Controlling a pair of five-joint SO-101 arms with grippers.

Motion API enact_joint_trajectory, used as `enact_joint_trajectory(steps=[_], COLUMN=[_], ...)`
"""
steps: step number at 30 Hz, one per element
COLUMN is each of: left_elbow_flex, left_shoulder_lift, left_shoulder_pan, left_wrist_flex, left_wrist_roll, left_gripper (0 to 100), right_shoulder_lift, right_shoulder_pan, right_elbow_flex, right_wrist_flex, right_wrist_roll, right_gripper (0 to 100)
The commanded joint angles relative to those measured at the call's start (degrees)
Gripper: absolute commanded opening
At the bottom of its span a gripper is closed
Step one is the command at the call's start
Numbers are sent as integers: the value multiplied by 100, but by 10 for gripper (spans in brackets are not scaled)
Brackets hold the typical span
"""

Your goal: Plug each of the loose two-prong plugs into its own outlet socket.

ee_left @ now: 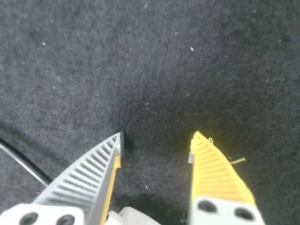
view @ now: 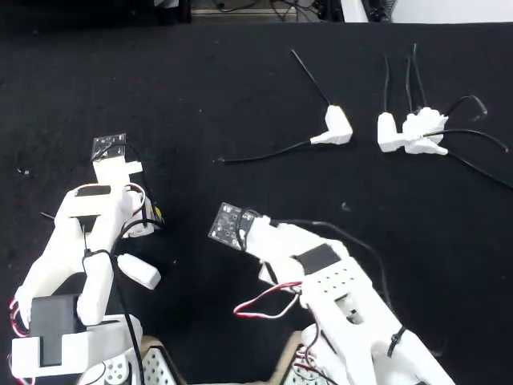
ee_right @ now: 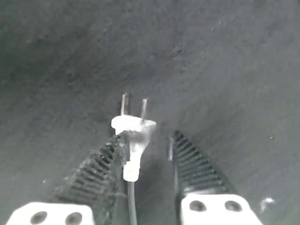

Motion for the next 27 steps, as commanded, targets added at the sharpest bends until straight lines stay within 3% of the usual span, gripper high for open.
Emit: enact_joint_trajectory(steps=[1, 9, 16, 27], left_elbow_flex=[13, 13, 13, 13], left_shoulder_lift=[0, 0, 0, 0], left_shoulder_pan=[22, 22, 22, 22], left_wrist_flex=[-26, -26, -53, -53], left_wrist_roll=[9, 9, 9, 9], left_gripper=[230, 230, 230, 230], right_shoulder_lift=[-171, -171, -180, -136], right_shoulder_pan=[97, 642, 484, -114], right_elbow_flex=[-75, -444, -1332, -629], right_wrist_flex=[-246, -88, 2119, 985], right_wrist_roll=[53, 35, 18, 26], right_gripper=[123, 123, 123, 123])
